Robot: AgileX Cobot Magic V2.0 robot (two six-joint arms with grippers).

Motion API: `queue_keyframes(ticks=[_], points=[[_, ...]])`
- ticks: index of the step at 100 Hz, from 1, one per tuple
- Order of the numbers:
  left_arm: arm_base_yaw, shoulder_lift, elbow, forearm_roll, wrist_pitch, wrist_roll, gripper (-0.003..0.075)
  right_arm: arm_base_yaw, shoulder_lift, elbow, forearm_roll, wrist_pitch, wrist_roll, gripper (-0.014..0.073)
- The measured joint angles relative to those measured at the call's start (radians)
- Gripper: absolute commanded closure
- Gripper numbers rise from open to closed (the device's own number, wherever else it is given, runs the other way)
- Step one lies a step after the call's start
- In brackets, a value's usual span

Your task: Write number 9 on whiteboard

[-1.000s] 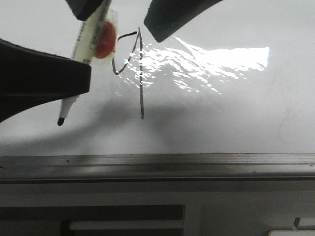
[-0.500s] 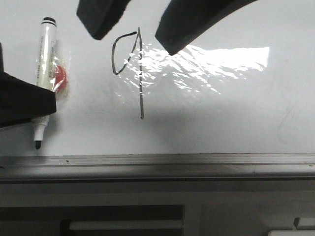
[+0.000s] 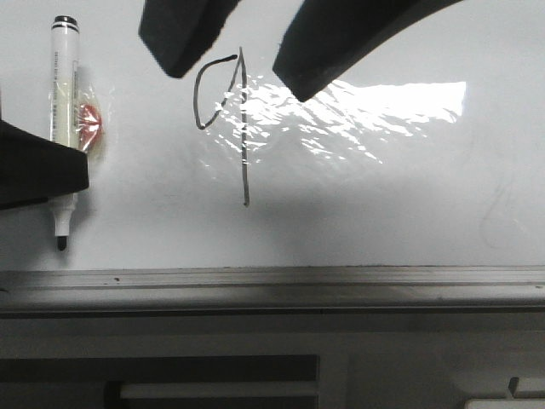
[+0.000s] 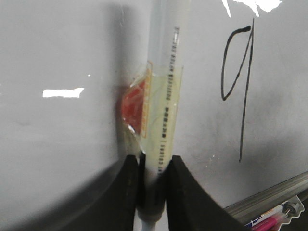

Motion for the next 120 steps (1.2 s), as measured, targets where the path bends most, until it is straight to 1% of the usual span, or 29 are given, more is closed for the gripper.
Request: queue_keyframes(ticks=[3, 8, 13, 18, 22, 29, 34, 41, 48, 50, 52, 55, 58, 60, 77, 82, 87, 94, 99, 101, 102, 105, 111, 120], points=[[0.000, 0.000, 0.000, 0.000, 0.000, 0.000, 0.0584, 0.000, 0.000, 0.000, 0.000, 0.002, 0.000, 0.0176], [0.000, 0.000, 0.000, 0.000, 0.000, -0.004, 0.0481, 0.000, 0.000, 0.000, 0.000, 0.005, 0.000, 0.0177], [0.000, 0.002, 0.000, 0.000, 0.004, -0.006, 0.0400, 0.000, 0.000, 0.000, 0.000, 0.007, 0.000, 0.0177], [0.000, 0.002, 0.000, 0.000, 0.006, -0.008, 0.0344, 0.000, 0.000, 0.000, 0.000, 0.009, 0.000, 0.0177], [0.000, 0.002, 0.000, 0.000, 0.004, -0.010, 0.0318, 0.000, 0.000, 0.000, 0.000, 0.009, 0.000, 0.0177], [0.000, 0.002, 0.000, 0.002, -0.008, -0.012, 0.0310, 0.000, 0.000, 0.005, -0.004, 0.001, 0.000, 0.0179], [0.000, 0.000, 0.000, 0.002, -0.010, -0.012, 0.0310, 0.000, 0.000, 0.012, -0.011, -0.015, 0.000, 0.0198], [0.000, -0.002, 0.000, 0.002, -0.014, -0.012, 0.0310, 0.000, 0.000, 0.035, -0.021, -0.037, 0.000, 0.0270], [0.000, -0.010, 0.000, 0.002, -0.015, -0.012, 0.0310, 0.000, 0.000, 0.063, -0.030, -0.062, 0.000, 0.0398], [0.000, -0.014, 0.000, 0.002, -0.015, -0.012, 0.0310, 0.000, 0.000, 0.072, -0.031, -0.067, 0.000, 0.0444], [0.000, -0.020, 0.000, 0.002, -0.012, -0.012, 0.0310, 0.000, 0.000, 0.079, -0.034, -0.078, 0.000, 0.0508], [0.000, -0.028, 0.000, -0.001, -0.010, -0.012, 0.0310, 0.000, -0.002, 0.097, -0.036, -0.098, 0.000, 0.0555], [0.000, -0.038, 0.000, -0.006, -0.005, -0.012, 0.0310, 0.000, -0.007, 0.112, -0.041, -0.117, 0.000, 0.0632], [0.002, -0.047, 0.000, -0.007, 0.002, -0.012, 0.0310, 0.000, -0.010, 0.124, -0.043, -0.132, 0.000, 0.0663], [0.005, -0.177, 0.000, -0.003, 0.076, -0.012, 0.0311, 0.000, -0.095, 0.233, -0.068, -0.276, 0.000, 0.0655], [0.005, -0.225, 0.000, 0.012, 0.109, -0.012, 0.0322, 0.000, -0.135, 0.272, -0.088, -0.326, 0.000, 0.0655], [0.005, -0.277, 0.000, 0.036, 0.144, -0.012, 0.0367, 0.000, -0.181, 0.317, -0.110, -0.379, 0.000, 0.0655], [0.005, -0.352, 0.000, 0.086, 0.185, -0.012, 0.0494, 0.000, -0.256, 0.390, -0.148, -0.462, 0.000, 0.0655], [0.005, -0.407, 0.000, 0.118, 0.215, -0.012, 0.0619, 0.000, -0.321, 0.448, -0.180, -0.528, 0.000, 0.0655], [0.005, -0.430, 0.000, 0.129, 0.230, -0.012, 0.0650, 0.000, -0.338, 0.474, -0.191, -0.558, 0.000, 0.0655], [0.005, -0.437, 0.000, 0.136, 0.236, -0.012, 0.0680, 0.000, -0.355, 0.492, -0.191, -0.577, 0.000, 0.0655], [0.005, -0.474, 0.000, 0.146, 0.260, -0.012, 0.0736, 0.000, -0.390, 0.528, -0.211, -0.615, 0.000, 0.0655], [0.005, -0.529, 0.000, 0.159, 0.324, -0.012, 0.0741, 0.000, -0.468, 0.609, -0.245, -0.692, 0.000, 0.0655], [0.005, -0.613, 0.002, 0.189, 0.438, -0.008, 0.0741, 0.000, -0.576, 0.707, -0.283, -0.750, 0.000, 0.0655]])
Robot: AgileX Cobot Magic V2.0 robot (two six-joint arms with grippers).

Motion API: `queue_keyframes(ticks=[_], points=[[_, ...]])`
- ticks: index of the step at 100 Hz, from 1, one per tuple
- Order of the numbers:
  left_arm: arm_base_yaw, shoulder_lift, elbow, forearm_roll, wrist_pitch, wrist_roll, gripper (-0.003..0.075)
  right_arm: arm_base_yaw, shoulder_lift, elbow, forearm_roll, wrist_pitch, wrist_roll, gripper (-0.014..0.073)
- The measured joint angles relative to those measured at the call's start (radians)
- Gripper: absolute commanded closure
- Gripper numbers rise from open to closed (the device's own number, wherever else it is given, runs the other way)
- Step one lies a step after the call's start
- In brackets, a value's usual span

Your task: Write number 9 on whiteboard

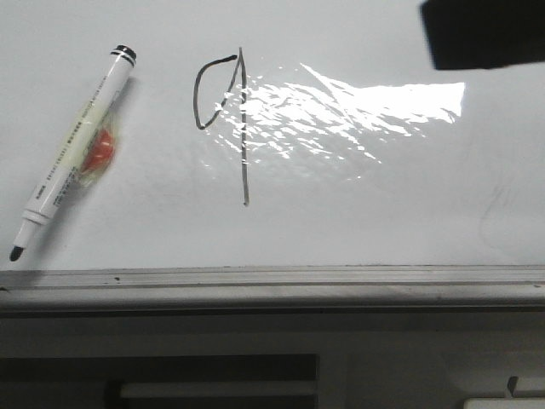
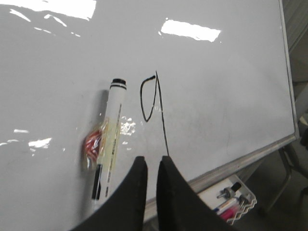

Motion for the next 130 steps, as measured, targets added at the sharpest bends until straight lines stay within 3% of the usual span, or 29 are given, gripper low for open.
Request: queue_keyframes(ticks=[28, 93, 109, 130], points=[[0.000, -0.188, 0.000, 0.057, 0.233, 0.002, 0.0741, 0.000, -0.220, 0.209, -0.014, -0.022, 0.000, 0.0655], [0.007, -0.207, 0.002, 0.076, 0.254, 0.002, 0.0741, 0.000, -0.239, 0.242, -0.014, -0.030, 0.000, 0.0655], [0.126, -0.215, 0.010, 0.200, 0.247, 0.002, 0.0741, 0.000, -0.239, 0.242, -0.015, -0.030, 0.000, 0.0655], [0.395, -0.353, 0.112, 0.132, 0.241, 0.132, 0.0741, 0.000, -0.240, 0.242, -0.015, -0.032, 0.000, 0.0655]])
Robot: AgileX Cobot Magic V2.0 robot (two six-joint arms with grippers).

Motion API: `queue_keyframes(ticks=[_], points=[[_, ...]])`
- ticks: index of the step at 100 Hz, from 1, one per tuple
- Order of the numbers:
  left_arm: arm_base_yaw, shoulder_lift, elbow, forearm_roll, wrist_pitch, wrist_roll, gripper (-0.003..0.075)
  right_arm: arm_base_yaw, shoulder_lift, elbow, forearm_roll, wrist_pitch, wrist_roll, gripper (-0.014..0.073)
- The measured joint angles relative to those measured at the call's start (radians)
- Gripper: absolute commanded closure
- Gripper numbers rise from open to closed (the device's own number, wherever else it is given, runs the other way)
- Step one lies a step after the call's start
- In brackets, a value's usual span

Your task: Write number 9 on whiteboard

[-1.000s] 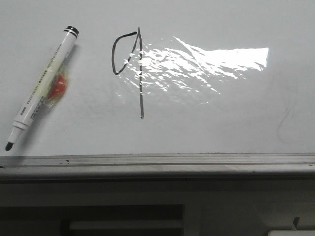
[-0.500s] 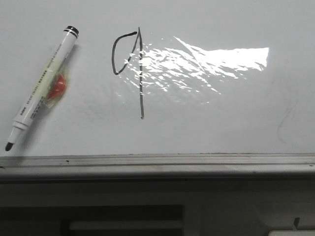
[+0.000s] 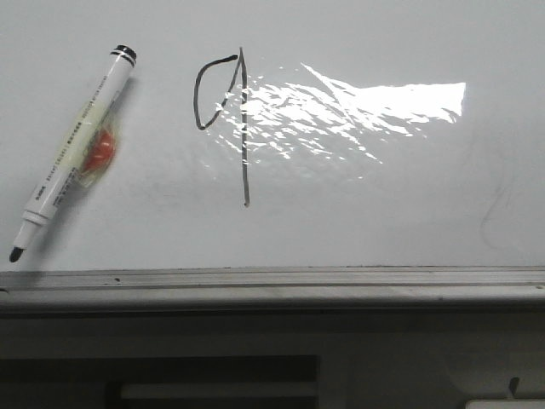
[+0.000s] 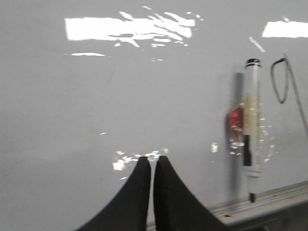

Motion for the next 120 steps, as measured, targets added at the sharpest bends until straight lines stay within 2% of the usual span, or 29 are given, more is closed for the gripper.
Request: queue_keyframes(ticks=[18, 27, 37, 59, 120], points=[[0.214, -0.084, 0.130, -0.112, -0.050, 0.169, 0.0741, 0.000, 0.000, 0.000, 0.000, 0.000, 0.000, 0.0655], [0.294, -0.084, 0.145, -0.136, -0.077, 0.193, 0.0741, 0.000, 0.000, 0.000, 0.000, 0.000, 0.000, 0.0655], [0.340, -0.084, 0.145, -0.138, -0.085, 0.202, 0.0741, 0.000, 0.000, 0.000, 0.000, 0.000, 0.000, 0.0655], [0.353, -0.084, 0.145, -0.075, 0.028, 0.206, 0.0741, 0.000, 0.000, 0.000, 0.000, 0.000, 0.000, 0.0655], [0.353, -0.084, 0.145, -0.075, 0.029, 0.206, 0.0741, 0.000, 0.000, 0.000, 0.000, 0.000, 0.000, 0.0655]])
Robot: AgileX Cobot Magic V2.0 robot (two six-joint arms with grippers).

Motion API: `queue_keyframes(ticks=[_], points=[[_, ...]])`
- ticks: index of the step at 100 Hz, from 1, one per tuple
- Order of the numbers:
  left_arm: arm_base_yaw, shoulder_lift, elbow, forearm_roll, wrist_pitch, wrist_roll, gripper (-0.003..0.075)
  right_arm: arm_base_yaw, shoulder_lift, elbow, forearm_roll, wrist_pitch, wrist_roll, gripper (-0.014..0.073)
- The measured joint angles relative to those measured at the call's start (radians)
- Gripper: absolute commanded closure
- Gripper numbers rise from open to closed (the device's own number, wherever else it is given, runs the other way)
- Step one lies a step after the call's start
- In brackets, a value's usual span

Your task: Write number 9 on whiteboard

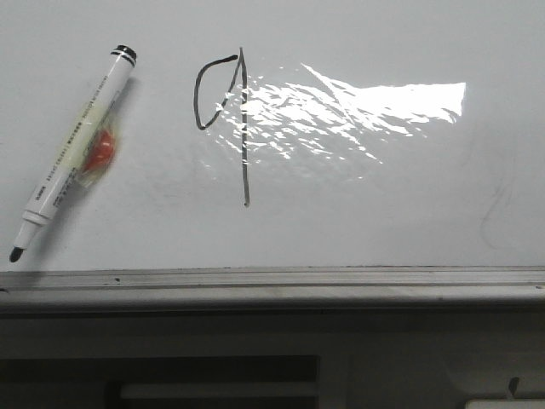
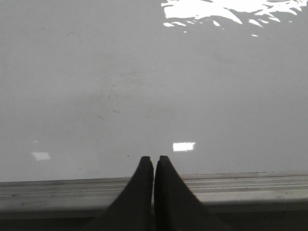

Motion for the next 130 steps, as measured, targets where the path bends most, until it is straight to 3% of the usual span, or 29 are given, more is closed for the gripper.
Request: queue_keyframes(ticks=[19, 31, 63, 77, 94, 115, 130], points=[[0.000, 0.000, 0.000, 0.000, 0.000, 0.000, 0.0741, 0.000, 0.000, 0.000, 0.000, -0.010, 0.000, 0.0655], [0.000, 0.000, 0.000, 0.000, 0.000, 0.000, 0.0741, -0.055, 0.000, 0.007, -0.007, -0.056, 0.000, 0.0655], [0.000, 0.000, 0.000, 0.000, 0.000, 0.000, 0.0741, -0.471, -0.110, 0.156, -0.010, -0.344, -0.002, 0.0655], [0.000, 0.000, 0.000, 0.000, 0.000, 0.000, 0.0741, -0.633, -0.272, 0.156, -0.019, -0.229, 0.045, 0.0655], [0.000, 0.000, 0.000, 0.000, 0.000, 0.000, 0.0741, -0.821, -0.403, 0.156, -0.021, 0.041, 0.065, 0.0655], [0.000, 0.000, 0.000, 0.000, 0.000, 0.000, 0.0741, -0.873, -0.414, 0.156, -0.021, 0.301, 0.064, 0.0655], [0.000, 0.000, 0.000, 0.000, 0.000, 0.000, 0.0741, -0.873, -0.415, 0.156, -0.021, 0.315, 0.062, 0.0655]])
